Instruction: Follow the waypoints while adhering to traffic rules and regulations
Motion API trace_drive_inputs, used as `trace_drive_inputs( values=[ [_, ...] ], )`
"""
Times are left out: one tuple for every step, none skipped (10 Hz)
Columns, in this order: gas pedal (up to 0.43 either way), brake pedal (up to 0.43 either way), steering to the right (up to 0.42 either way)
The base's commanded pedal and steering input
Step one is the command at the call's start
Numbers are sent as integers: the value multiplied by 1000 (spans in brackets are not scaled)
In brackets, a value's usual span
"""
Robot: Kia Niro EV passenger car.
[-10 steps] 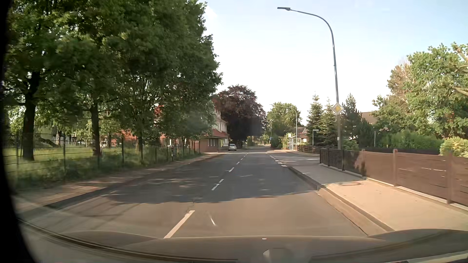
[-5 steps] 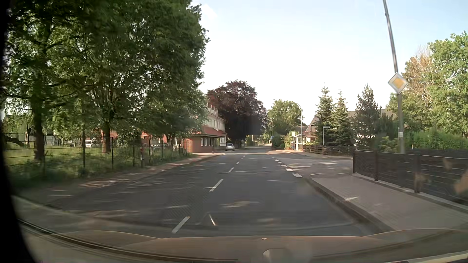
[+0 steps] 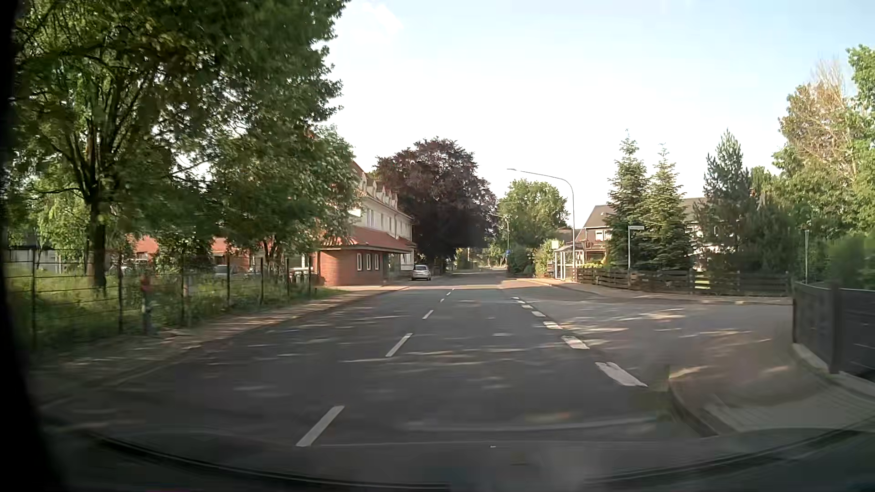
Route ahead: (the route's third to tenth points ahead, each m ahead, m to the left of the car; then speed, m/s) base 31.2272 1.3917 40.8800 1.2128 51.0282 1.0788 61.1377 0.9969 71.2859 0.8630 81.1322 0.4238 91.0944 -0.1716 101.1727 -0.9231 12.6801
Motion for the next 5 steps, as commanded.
trace_drive_inputs(
  values=[
    [157, 6, 5],
    [157, 6, 5],
    [157, 6, 5],
    [157, 6, 4],
    [157, 6, 4]
  ],
)
